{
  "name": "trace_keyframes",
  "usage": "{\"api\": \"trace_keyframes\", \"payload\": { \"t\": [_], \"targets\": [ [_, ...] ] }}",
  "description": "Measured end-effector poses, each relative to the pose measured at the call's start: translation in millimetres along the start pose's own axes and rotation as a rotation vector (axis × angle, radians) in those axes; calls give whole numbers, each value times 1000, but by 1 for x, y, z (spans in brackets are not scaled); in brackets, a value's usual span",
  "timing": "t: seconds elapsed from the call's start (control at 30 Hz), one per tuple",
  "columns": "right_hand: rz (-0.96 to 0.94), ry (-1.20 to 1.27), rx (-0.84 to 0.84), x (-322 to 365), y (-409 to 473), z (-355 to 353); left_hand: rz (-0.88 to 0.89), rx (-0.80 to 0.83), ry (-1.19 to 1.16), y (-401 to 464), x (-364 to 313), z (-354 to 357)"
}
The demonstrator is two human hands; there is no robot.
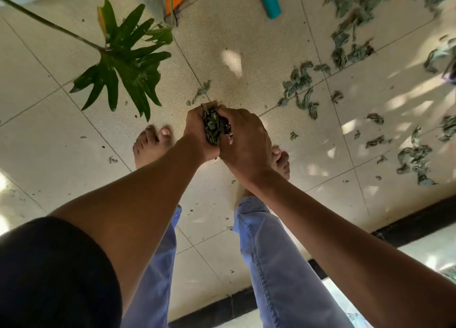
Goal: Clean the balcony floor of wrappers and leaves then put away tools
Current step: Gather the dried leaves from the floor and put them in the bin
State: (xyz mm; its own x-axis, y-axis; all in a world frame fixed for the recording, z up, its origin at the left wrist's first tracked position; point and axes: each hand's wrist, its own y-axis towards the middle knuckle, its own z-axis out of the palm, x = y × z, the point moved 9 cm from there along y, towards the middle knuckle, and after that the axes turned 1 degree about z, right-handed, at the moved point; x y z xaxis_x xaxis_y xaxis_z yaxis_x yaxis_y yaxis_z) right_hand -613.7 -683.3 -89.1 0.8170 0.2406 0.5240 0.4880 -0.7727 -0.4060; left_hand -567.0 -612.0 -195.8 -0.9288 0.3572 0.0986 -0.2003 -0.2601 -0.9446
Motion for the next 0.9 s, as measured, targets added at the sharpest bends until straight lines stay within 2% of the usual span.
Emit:
{"api": "trace_keyframes", "payload": {
  "t": [0.17, 0.33, 0.47, 0.53, 0.63, 0.77, 0.83, 0.9],
  "targets": [
    [-70, 25, 27, 9, -2, 5, -61, 60, -20, -6, 0, -6],
    [-104, 4, 50, 10, -2, 17, -122, 47, 29, -13, 4, -19],
    [-139, 242, 9, 11, 5, 7, -115, 33, 59, -20, -5, -34],
    [-21, 313, 21, -7, 14, 9, -118, 46, -53, -20, -13, -42],
    [202, 171, 166, -50, 26, 34, -121, 86, -141, -16, -27, -54],
    [218, -168, 438, -85, 8, 86, -108, 137, -124, -14, -43, -68],
    [248, -259, 479, -93, -12, 109, -106, 145, -114, -16, -47, -74],
    [238, -294, 428, -89, -26, 126, -100, 141, -106, -17, -49, -78]
  ]
}}
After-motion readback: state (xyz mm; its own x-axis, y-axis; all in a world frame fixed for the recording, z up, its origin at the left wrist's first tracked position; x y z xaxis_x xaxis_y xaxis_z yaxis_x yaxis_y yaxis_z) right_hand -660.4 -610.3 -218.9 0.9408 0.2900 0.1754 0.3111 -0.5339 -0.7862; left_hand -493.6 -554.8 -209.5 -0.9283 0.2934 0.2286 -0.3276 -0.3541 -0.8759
